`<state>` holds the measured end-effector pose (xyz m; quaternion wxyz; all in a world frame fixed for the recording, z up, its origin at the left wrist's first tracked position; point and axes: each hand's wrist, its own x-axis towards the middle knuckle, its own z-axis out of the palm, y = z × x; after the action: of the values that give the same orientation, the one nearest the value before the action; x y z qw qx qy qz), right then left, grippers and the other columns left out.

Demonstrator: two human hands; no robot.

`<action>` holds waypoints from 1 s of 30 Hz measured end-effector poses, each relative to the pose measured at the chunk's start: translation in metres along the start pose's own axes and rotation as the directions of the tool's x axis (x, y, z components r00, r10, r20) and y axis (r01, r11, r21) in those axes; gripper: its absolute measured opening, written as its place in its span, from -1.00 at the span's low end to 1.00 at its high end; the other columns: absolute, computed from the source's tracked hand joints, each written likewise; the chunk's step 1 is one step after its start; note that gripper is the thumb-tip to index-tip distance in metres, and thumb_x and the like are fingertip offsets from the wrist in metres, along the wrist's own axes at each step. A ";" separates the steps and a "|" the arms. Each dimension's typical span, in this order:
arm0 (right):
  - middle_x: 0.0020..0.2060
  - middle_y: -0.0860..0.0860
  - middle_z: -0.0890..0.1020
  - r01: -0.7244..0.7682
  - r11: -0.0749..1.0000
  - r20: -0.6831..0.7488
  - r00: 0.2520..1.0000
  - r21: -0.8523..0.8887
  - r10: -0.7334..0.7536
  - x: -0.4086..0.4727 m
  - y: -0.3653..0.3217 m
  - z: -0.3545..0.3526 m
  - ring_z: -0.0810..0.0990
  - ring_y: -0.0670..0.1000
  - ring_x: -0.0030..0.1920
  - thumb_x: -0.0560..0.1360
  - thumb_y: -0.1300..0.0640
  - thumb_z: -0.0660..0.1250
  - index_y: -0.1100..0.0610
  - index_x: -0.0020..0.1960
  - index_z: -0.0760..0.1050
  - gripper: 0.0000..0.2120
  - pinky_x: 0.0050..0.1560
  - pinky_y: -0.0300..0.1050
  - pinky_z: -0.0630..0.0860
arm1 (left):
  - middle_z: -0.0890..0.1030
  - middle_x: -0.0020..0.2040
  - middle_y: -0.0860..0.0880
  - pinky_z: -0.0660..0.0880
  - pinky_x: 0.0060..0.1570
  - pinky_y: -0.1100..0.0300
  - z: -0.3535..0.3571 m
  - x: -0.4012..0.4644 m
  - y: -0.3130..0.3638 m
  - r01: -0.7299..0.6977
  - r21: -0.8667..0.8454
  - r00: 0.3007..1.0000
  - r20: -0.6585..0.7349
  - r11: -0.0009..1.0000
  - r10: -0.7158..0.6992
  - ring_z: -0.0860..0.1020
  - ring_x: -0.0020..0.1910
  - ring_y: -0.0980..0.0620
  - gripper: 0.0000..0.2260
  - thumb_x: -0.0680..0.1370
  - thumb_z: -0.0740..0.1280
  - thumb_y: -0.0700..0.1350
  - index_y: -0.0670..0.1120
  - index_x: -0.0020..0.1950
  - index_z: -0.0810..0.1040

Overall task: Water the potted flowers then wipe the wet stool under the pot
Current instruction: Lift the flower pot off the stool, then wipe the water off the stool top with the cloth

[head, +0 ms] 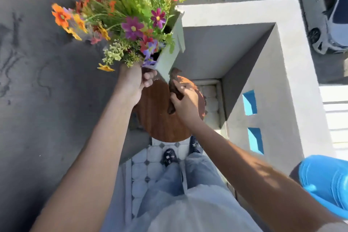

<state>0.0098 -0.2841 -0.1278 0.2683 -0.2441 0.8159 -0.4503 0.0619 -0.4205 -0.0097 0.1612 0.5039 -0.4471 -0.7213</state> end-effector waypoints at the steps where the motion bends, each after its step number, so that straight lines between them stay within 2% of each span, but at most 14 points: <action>1: 0.07 0.13 0.57 0.017 0.998 0.003 1.000 -0.059 -0.017 0.000 0.005 0.011 0.49 0.04 0.04 0.51 0.25 0.30 0.11 0.33 0.55 -0.61 0.17 -0.19 0.39 | 0.49 -0.36 -0.06 0.12 -0.60 0.33 -0.002 0.003 -0.002 -0.016 0.025 1.000 -0.015 1.000 0.017 0.33 -0.60 0.16 -0.67 0.60 -0.03 -0.28 -0.13 -0.20 0.47; 4: 0.07 0.19 0.49 0.166 0.970 0.157 0.978 -0.180 -0.138 -0.007 0.025 0.047 0.50 0.19 0.08 0.48 0.35 0.31 0.19 0.39 0.49 -0.53 0.16 0.00 0.50 | 0.49 -0.32 -0.06 0.13 -0.60 0.33 -0.010 0.012 -0.007 -0.030 0.060 0.998 -0.056 0.998 0.033 0.34 -0.60 0.17 -0.67 0.60 -0.06 -0.28 -0.12 -0.18 0.46; 7: 0.08 0.20 0.47 0.399 0.869 0.356 0.889 -0.294 -0.288 -0.025 0.050 0.088 0.45 0.22 0.07 0.45 0.33 0.38 0.21 0.37 0.49 -0.51 -0.10 0.06 0.61 | 0.50 -0.31 -0.07 0.15 -0.62 0.33 -0.016 0.024 -0.011 -0.009 0.039 0.996 -0.088 0.999 0.012 0.35 -0.59 0.16 -0.65 0.59 -0.07 -0.29 -0.13 -0.19 0.47; 9: 0.18 0.20 0.43 0.581 0.759 0.551 0.752 -0.295 -0.362 -0.039 0.065 0.106 0.40 0.23 0.15 0.45 0.36 0.38 0.20 0.39 0.47 -0.49 -0.23 0.03 0.60 | 0.49 -0.31 -0.09 0.17 -0.62 0.32 -0.016 0.029 -0.013 -0.011 0.036 0.996 -0.084 0.999 0.014 0.35 -0.60 0.16 -0.65 0.59 -0.07 -0.29 -0.14 -0.19 0.46; 11: 0.28 0.22 0.39 0.749 0.605 0.744 0.560 -0.269 -0.363 -0.044 0.083 0.112 0.35 0.26 0.28 0.47 0.40 0.32 0.19 0.43 0.41 -0.46 -0.19 0.07 0.60 | 0.51 -0.31 -0.09 0.17 -0.62 0.31 -0.016 0.032 -0.012 -0.021 0.040 0.996 -0.081 0.999 0.024 0.35 -0.59 0.15 -0.66 0.59 -0.06 -0.29 -0.15 -0.18 0.48; 12: 0.28 0.23 0.41 0.784 0.565 0.783 0.511 -0.257 -0.354 -0.043 0.090 0.109 0.36 0.28 0.30 0.48 0.39 0.31 0.19 0.43 0.41 -0.47 -0.20 0.11 0.62 | 0.52 -0.31 -0.09 0.17 -0.61 0.30 -0.015 0.033 -0.012 -0.022 0.037 0.996 -0.083 0.999 0.025 0.35 -0.58 0.14 -0.66 0.58 -0.05 -0.29 -0.15 -0.18 0.49; 13: 0.25 0.22 0.45 0.787 0.555 0.781 0.516 -0.270 -0.352 -0.038 0.097 0.105 0.39 0.28 0.28 0.48 0.37 0.33 0.19 0.42 0.43 -0.49 -0.22 0.13 0.63 | 0.53 -0.32 -0.09 0.16 -0.61 0.30 -0.014 0.033 -0.011 -0.020 0.029 0.996 -0.088 0.999 0.022 0.34 -0.57 0.14 -0.66 0.58 -0.05 -0.29 -0.14 -0.18 0.49; 15: 0.20 0.17 0.48 0.725 0.593 0.704 0.621 -0.350 -0.344 -0.019 0.108 0.093 0.44 0.24 0.23 0.50 0.25 0.38 0.14 0.40 0.46 -0.53 -0.18 0.09 0.65 | 0.52 -0.34 -0.09 0.16 -0.62 0.31 -0.011 0.034 -0.009 -0.015 0.002 0.996 -0.090 1.000 0.015 0.34 -0.60 0.15 -0.65 0.59 -0.06 -0.29 -0.14 -0.19 0.48; 18: 0.27 0.17 0.44 0.577 0.660 0.581 0.773 -0.481 -0.253 0.035 0.113 0.054 0.39 0.24 0.30 0.59 0.21 0.26 0.06 0.46 0.41 -0.56 0.14 0.13 0.56 | 0.52 -0.34 -0.10 0.16 -0.62 0.33 -0.004 0.033 -0.011 -0.032 -0.044 0.995 -0.095 0.999 0.028 0.33 -0.62 0.15 -0.65 0.58 -0.07 -0.30 -0.15 -0.20 0.47; 20: 0.31 0.17 0.46 0.446 0.714 0.456 0.868 -0.539 -0.198 0.073 0.119 0.015 0.37 0.23 0.37 0.57 0.17 0.30 0.03 0.44 0.44 -0.56 0.27 0.11 0.47 | 0.51 -0.32 -0.11 0.16 -0.61 0.33 -0.003 0.034 -0.011 -0.037 -0.048 0.995 -0.093 0.998 0.032 0.34 -0.62 0.15 -0.66 0.57 -0.08 -0.30 -0.16 -0.17 0.46; 22: 0.27 0.12 0.49 0.296 0.756 0.291 0.946 -0.584 -0.145 0.098 0.132 -0.014 0.42 0.21 0.32 0.51 0.12 0.34 -0.01 0.40 0.49 -0.54 0.22 0.06 0.50 | 0.50 -0.32 -0.12 0.17 -0.61 0.32 -0.004 0.035 -0.008 -0.029 -0.061 0.995 -0.094 0.998 0.023 0.34 -0.61 0.14 -0.68 0.57 -0.08 -0.30 -0.19 -0.13 0.46; 25: 0.07 0.01 0.42 0.104 0.787 0.162 0.987 -0.608 -0.006 0.102 0.147 -0.017 0.50 0.11 0.01 0.50 0.08 0.29 -0.08 0.28 0.47 -0.65 -0.03 0.01 0.52 | 0.50 -0.34 -0.12 0.17 -0.61 0.32 -0.006 0.034 -0.005 -0.025 -0.069 0.996 -0.089 0.997 0.019 0.34 -0.60 0.14 -0.66 0.56 -0.07 -0.31 -0.17 -0.16 0.48; 27: 0.01 -0.02 0.37 0.001 0.827 0.078 0.996 -0.562 0.052 0.098 0.148 -0.007 0.43 -0.03 -0.18 0.55 0.08 0.22 -0.06 0.22 0.44 -0.75 -0.05 0.05 0.51 | 0.51 -0.33 -0.11 0.18 -0.61 0.32 -0.006 0.034 -0.004 -0.029 -0.052 0.997 -0.080 0.998 0.025 0.34 -0.60 0.14 -0.66 0.56 -0.06 -0.30 -0.19 -0.11 0.50; 30: 0.14 0.10 0.46 0.024 0.847 0.060 0.998 -0.531 0.009 0.087 0.139 0.002 0.47 0.07 0.05 0.60 0.08 0.18 0.00 0.34 0.51 -0.66 0.18 0.10 0.50 | 0.51 -0.31 -0.12 0.20 -0.62 0.31 -0.007 0.034 -0.001 -0.030 -0.040 0.996 -0.085 0.999 0.027 0.35 -0.59 0.14 -0.68 0.57 -0.06 -0.29 -0.23 0.02 0.49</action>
<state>-0.0748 -0.2754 -0.2680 0.2130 -0.3252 0.8993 -0.2005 0.0527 -0.4465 -0.0313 0.2006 0.5241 -0.4321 -0.7060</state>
